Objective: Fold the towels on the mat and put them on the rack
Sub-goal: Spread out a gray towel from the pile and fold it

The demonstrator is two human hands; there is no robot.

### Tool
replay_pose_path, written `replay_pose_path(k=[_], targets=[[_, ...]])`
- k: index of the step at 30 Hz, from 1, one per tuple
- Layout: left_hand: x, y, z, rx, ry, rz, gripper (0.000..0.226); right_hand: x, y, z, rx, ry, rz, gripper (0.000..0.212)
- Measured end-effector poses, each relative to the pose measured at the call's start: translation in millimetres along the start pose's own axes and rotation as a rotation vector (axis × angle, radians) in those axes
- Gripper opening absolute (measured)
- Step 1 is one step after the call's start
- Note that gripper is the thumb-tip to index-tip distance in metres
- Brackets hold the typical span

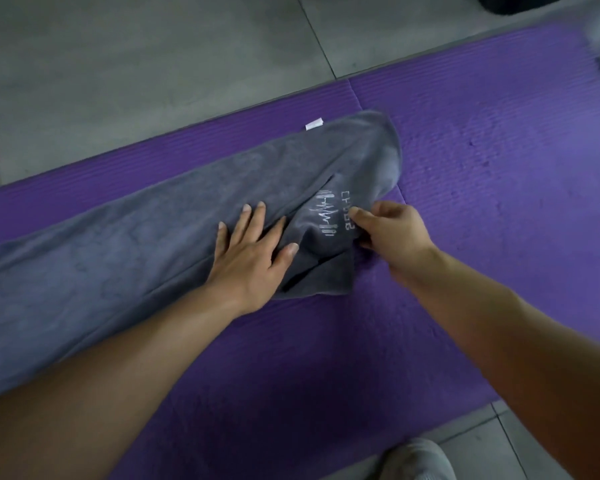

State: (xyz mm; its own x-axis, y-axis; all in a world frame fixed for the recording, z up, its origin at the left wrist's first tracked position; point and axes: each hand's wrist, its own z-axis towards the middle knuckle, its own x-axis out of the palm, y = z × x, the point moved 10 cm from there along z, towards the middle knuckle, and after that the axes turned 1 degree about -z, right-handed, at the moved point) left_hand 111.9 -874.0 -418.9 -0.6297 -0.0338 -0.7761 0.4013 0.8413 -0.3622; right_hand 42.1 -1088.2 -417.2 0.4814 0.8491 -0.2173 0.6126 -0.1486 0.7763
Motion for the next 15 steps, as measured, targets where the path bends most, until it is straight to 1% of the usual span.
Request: replay_pose_path(k=[2,4,6,8,10,12,13,15], targets=[[-3,1,1,-0.005,0.009,-0.047,0.070,2,4,-5,-0.030,-0.022,0.171,0.018],[-6,0,1,-0.012,0.025,-0.101,0.066,3,-2,-9,0.030,-0.004,0.354,0.009],[-8,0,1,-0.011,0.034,-0.130,0.064,3,-11,-13,0.096,0.010,0.444,0.016],[-9,0,1,-0.015,0.049,-0.135,0.064,4,-14,-19,0.122,0.003,0.443,0.027],[-9,1,3,-0.022,0.058,-0.118,0.064,6,-13,-24,0.138,0.026,0.438,0.031],[-8,2,4,-0.025,0.063,-0.096,0.065,11,-15,-27,0.191,0.116,0.467,0.043],[-8,1,4,-0.026,0.063,-0.090,0.066,15,-16,-30,0.225,0.194,0.458,0.047],[-7,1,4,-0.028,0.056,-0.083,0.066,20,-19,-35,0.268,0.377,0.390,0.044]])
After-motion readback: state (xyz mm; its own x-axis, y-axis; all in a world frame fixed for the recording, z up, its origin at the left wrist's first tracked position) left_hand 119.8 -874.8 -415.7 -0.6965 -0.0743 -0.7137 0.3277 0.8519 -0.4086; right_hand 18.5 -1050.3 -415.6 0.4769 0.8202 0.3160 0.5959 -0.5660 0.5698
